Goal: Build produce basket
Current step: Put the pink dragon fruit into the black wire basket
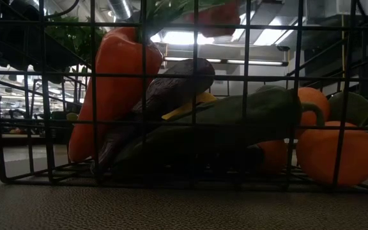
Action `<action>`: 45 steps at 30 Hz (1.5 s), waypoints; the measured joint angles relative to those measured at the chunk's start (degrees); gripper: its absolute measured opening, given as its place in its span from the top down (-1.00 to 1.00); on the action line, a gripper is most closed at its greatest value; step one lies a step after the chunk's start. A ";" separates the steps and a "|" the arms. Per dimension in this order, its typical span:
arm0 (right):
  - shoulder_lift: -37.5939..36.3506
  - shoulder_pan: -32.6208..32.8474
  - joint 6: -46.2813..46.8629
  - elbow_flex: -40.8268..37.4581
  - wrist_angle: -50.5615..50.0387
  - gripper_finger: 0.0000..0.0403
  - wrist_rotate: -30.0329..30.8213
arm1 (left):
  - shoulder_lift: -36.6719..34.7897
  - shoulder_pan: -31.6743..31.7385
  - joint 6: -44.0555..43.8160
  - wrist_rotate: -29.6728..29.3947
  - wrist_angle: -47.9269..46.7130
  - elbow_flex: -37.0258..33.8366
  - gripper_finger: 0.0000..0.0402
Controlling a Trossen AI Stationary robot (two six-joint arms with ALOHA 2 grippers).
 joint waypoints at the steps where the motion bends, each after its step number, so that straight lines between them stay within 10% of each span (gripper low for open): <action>1: -0.60 1.00 1.26 0.00 -0.67 0.97 -0.06 | 0.01 0.02 0.01 0.00 0.00 0.00 0.16; 16: -1.30 15.36 22.65 -1.31 -9.53 0.97 -0.81 | -0.01 0.02 -9.24 0.00 0.02 0.00 0.16; 28: 5.92 16.27 21.89 -1.33 -3.70 0.96 -16.80 | -0.01 0.01 1.78 -1.05 0.07 0.00 0.16; 45: 9.56 16.20 25.78 -1.33 -3.05 0.43 -22.60 | -0.01 0.00 1.52 -1.05 0.04 0.00 0.16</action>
